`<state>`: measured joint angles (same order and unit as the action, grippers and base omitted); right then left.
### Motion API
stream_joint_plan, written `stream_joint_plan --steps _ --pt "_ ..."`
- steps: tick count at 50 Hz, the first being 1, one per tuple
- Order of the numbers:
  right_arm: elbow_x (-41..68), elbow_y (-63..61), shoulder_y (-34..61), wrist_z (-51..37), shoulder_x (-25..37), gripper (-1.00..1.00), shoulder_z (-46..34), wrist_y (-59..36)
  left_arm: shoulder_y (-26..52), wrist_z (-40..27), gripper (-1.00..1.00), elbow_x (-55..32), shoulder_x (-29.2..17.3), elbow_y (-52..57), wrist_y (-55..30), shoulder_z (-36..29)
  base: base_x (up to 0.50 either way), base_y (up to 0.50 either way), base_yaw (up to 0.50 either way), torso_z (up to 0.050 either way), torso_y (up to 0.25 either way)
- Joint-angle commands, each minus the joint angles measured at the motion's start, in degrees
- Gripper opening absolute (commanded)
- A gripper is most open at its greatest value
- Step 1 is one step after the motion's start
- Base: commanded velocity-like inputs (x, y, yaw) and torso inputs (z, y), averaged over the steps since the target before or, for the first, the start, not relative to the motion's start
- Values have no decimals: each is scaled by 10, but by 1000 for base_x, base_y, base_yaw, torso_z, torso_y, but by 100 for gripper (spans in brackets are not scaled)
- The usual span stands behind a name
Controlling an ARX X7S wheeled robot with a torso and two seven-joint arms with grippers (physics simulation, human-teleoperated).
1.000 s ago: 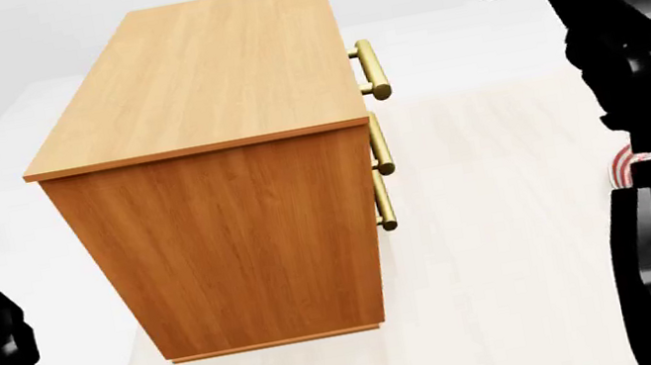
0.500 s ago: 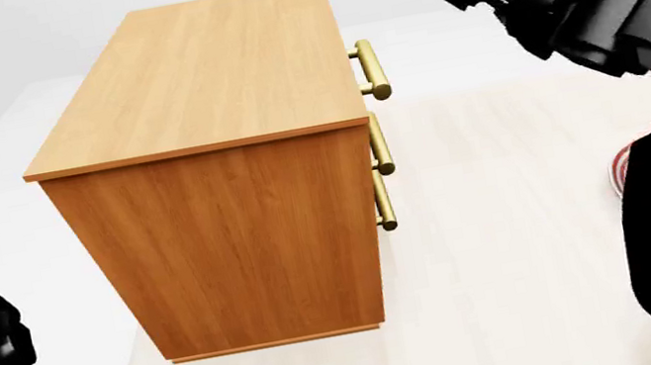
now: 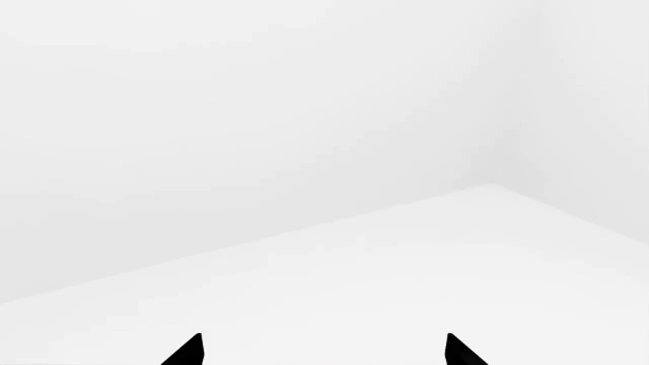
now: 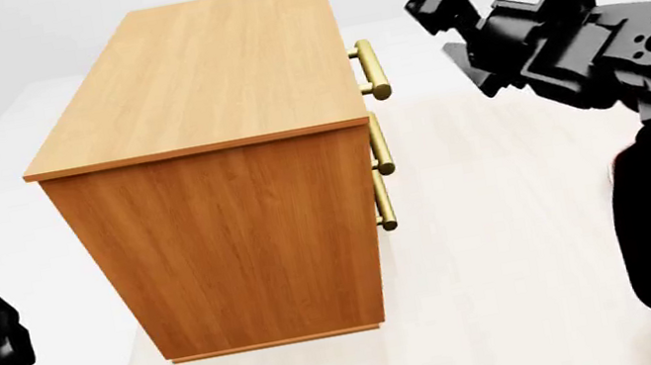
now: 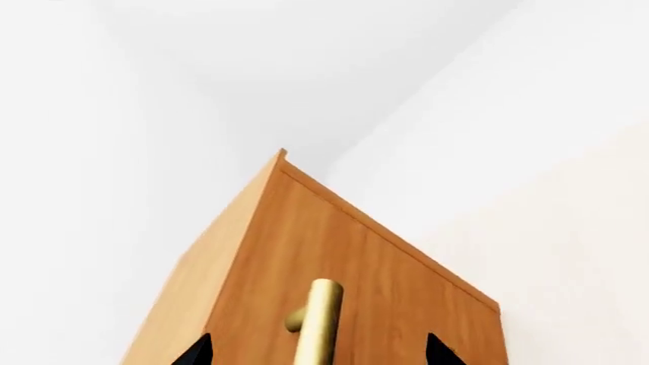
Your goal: Open the top drawer of the cabinet and put the bowl in it.
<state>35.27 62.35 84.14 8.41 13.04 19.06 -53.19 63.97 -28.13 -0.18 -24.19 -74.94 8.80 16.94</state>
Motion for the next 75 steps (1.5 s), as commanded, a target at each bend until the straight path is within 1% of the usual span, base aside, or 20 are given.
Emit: stream_joint_plan --steps 1,24,37,45,75 --pt "9 26 -2 26 2 100 6 2 -1 0 100 0 1 0 1 1 0 0 0 0 0" --pt "-5 120 9 89 -4 100 0 39 -2 -2 100 1 0 0 1 1 0 0 0 0 0" --pt "-19 124 -5 114 -18 100 20 51 -3 -2 100 0 -1 0 -1 2 0 0 0 0 0" --pt "-52 125 -17 126 -29 100 43 43 -2 -3 100 2 0 0 -1 1 0 0 0 0 0" --pt "-212 126 -15 163 -54 100 170 33 -5 -4 100 1 -1 0 -1 1 0 0 0 0 0"
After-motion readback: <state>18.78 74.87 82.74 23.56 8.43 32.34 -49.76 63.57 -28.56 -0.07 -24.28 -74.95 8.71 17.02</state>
